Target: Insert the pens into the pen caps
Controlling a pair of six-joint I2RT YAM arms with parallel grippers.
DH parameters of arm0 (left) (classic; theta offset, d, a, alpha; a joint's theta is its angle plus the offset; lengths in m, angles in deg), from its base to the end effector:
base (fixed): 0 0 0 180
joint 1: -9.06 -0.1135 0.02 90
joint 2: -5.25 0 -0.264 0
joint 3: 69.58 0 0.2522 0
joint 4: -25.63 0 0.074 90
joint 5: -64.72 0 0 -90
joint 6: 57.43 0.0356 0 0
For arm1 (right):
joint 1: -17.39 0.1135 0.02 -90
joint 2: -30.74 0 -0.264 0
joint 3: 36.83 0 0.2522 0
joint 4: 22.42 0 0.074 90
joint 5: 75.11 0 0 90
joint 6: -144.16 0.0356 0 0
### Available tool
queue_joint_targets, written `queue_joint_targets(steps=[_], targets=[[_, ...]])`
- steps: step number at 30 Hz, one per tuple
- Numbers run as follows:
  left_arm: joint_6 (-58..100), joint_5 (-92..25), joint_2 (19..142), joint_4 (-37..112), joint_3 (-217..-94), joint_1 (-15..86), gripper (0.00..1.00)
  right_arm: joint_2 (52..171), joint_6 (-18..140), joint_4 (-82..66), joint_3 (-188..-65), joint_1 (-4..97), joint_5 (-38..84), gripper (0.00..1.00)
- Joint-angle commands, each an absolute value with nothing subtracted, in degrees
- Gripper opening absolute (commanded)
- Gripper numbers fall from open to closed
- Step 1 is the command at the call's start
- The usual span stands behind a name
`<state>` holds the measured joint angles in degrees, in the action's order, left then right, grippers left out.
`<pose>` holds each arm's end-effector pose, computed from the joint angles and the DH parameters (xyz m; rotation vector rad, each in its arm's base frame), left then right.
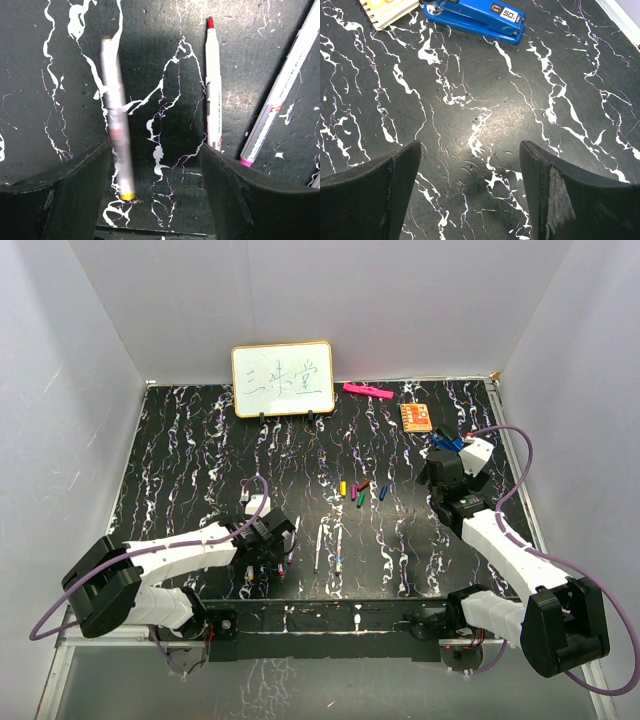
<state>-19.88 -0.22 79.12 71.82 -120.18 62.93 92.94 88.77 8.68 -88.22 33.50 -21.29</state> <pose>0.1393 -0.1653 0.1680 -0.0720 2.5828 -0.0303 0.2182 0.0411 0.2311 0.6475 2.0485 -0.2213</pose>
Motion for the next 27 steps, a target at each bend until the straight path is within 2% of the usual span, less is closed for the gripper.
queue_joint_targets(steps=[1, 5, 6, 10, 14, 22, 27], targets=[[-19.6, 0.7, 79.3, 71.7, -121.3, 63.2, 0.70, 91.7, 88.9, 5.6, -88.4, 33.7, -23.4, 0.80], [-19.6, 0.8, 79.8, 71.2, -121.0, 63.1, 0.70, 92.0, 88.9, 5.6, -88.4, 33.7, -23.6, 0.97], [-19.6, 0.9, 80.0, 71.4, -121.1, 63.2, 0.70, 92.1, 89.1, 5.7, -88.4, 33.7, -23.7, 0.98], [-20.4, 1.8, 80.7, 73.4, -121.3, 63.1, 0.64, 92.0, 89.3, 6.3, -88.8, 33.7, -24.0, 0.98], [-21.3, 1.4, 80.1, 74.1, -120.5, 63.2, 0.62, 92.2, 89.5, 6.7, -89.0, 33.7, -23.9, 0.98], [-21.4, -2.3, 77.1, 72.2, -117.6, 61.6, 0.46, 95.9, 89.3, 9.4, -91.4, 33.7, -23.6, 0.98], [-17.8, -6.9, 76.6, 70.3, -115.6, 56.5, 0.44, 97.0, 89.4, 11.1, -92.6, 33.8, -23.3, 0.98]])
